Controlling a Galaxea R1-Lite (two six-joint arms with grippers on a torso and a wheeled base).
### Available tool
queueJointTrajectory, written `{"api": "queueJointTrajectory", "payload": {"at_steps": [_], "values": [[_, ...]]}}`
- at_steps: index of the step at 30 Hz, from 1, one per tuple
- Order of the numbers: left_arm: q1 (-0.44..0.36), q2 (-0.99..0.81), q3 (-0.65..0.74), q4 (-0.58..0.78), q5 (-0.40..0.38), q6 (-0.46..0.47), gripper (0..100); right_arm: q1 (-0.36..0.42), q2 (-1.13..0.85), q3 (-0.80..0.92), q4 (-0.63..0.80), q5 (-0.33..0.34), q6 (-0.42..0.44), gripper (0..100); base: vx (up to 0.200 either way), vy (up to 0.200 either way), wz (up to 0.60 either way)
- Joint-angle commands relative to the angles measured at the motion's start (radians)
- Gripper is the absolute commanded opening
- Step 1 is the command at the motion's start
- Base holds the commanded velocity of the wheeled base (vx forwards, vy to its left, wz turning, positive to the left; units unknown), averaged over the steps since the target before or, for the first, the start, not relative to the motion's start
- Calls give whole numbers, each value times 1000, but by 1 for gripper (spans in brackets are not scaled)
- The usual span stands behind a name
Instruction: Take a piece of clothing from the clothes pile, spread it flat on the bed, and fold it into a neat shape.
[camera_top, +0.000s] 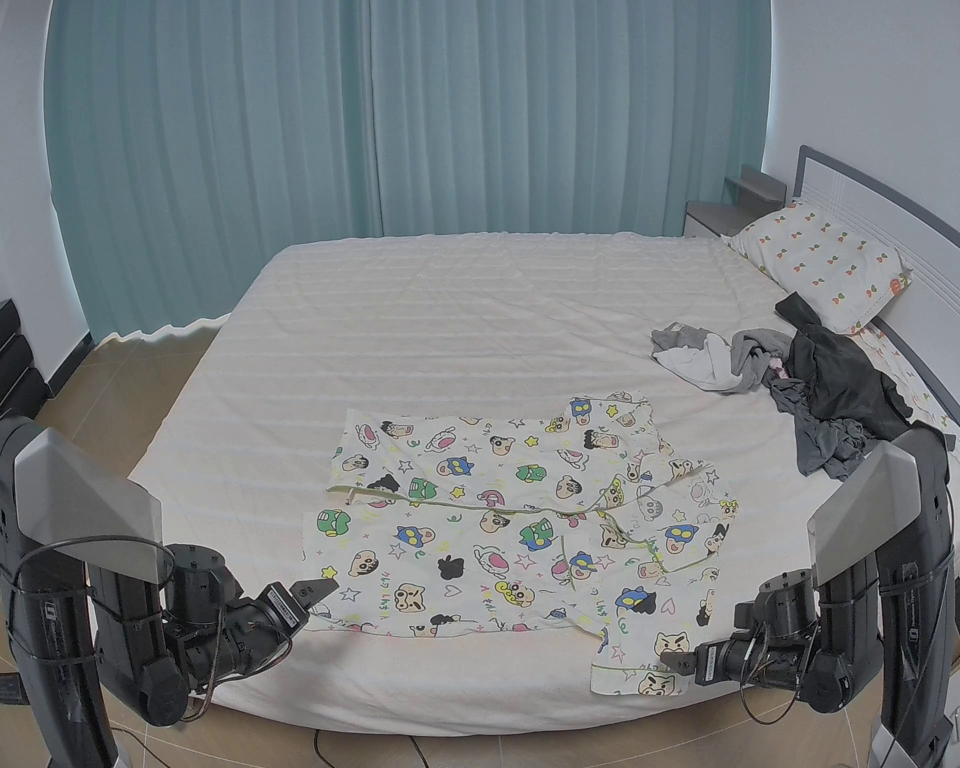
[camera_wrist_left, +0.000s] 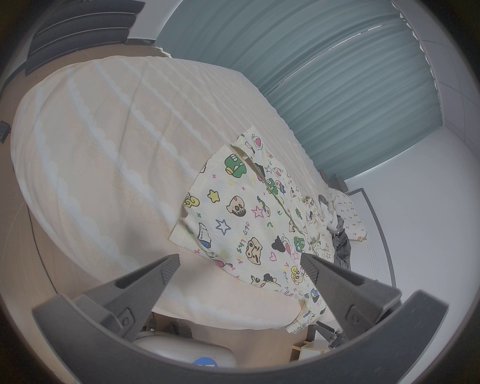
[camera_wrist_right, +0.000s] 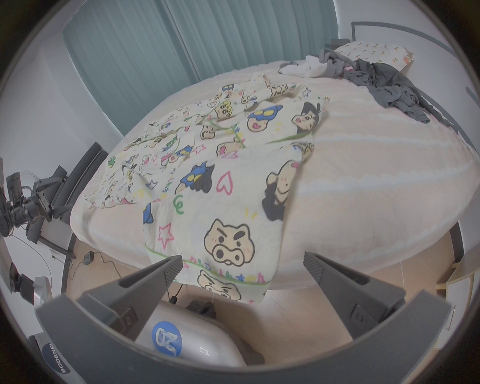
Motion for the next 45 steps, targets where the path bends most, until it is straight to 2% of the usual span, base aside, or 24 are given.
{"api": "queueJointTrajectory", "payload": {"at_steps": [1, 4, 10, 14, 17, 24, 26, 29, 30, 31, 35, 42, 45], "values": [[0, 6, -3, -18, -1, -1, 100, -8, 27, -3, -10, 11, -52, 100, 0, 0, 0], [0, 6, -2, -18, -1, -1, 100, -25, 26, -5, -10, 70, -93, 100, 0, 0, 0], [2, 8, -5, -18, -1, -1, 100, -96, 24, -52, -10, 88, -119, 100, 0, 0, 0], [2, 10, -6, -18, -1, -1, 100, -102, 66, -54, -10, 159, -152, 100, 0, 0, 0], [2, 8, -5, -18, -1, -1, 100, -105, 115, -91, -13, 159, -201, 100, 0, 0, 0], [3, 10, -6, -18, -1, -1, 100, -101, 116, -72, -11, 179, -213, 100, 0, 0, 0], [3, 10, -8, -18, -1, -1, 100, -101, 118, -71, -11, 206, -216, 100, 0, 0, 0], [3, 11, -8, -18, -1, -1, 100, -107, 115, -75, -11, 297, -238, 100, 0, 0, 0], [3, 11, -8, -18, -1, -1, 100, -107, 115, -75, -11, 297, -238, 100, 0, 0, 0], [3, 13, -8, -18, -1, -1, 100, -113, 109, -75, -13, 340, -245, 100, 0, 0, 0], [5, 14, -8, -18, -2, -1, 100, -131, 82, -74, -11, 430, -251, 100, 0, 0, 0], [5, 14, -8, -18, -4, -2, 100, -151, 73, -74, -11, 435, -253, 100, 0, 0, 0], [8, 14, -11, -18, -5, -2, 100, -157, 46, -15, -11, 446, -250, 100, 0, 0, 0]]}}
